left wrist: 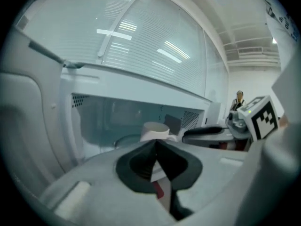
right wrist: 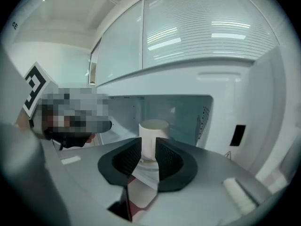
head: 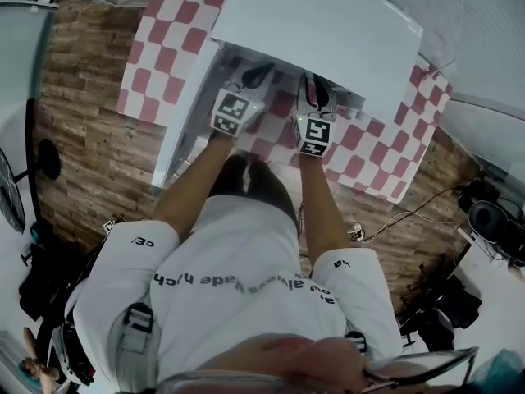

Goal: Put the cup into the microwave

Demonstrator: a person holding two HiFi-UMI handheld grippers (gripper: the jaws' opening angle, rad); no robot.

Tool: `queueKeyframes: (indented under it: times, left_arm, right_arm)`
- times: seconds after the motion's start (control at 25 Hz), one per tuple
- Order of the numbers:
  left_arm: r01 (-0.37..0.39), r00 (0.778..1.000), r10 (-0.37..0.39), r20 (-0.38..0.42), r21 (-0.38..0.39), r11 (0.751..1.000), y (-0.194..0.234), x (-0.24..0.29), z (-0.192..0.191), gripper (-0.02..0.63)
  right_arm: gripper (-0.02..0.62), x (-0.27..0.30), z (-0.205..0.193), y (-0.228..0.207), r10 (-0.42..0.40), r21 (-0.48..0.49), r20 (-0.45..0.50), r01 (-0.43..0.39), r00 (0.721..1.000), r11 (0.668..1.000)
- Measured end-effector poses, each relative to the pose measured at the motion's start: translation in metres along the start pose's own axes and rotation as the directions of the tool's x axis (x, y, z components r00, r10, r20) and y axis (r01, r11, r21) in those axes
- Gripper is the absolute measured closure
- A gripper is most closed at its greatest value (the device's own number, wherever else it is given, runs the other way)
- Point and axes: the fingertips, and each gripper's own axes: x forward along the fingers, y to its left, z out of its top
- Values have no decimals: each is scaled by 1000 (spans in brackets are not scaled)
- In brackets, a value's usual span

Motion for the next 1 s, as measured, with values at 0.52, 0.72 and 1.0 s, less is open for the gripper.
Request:
queueKeyframes:
  times: [0.52,0.72,1.0]
  left_arm:
    - [69,996,-71,53,28,997,-52,-79,61,603]
    - [91,991,-96,93,53,994,-75,-110,97,603]
    - [104,981,-110,158,49,993,-94,-143,143,603]
  right_arm:
    - [531,-104,83,29,85,-55,72,-81,994,995]
    - [538,-145,119,43,130,-79,110,-121,985,989]
    - [546,-183,156,63,183,-101,137,-170,973,980]
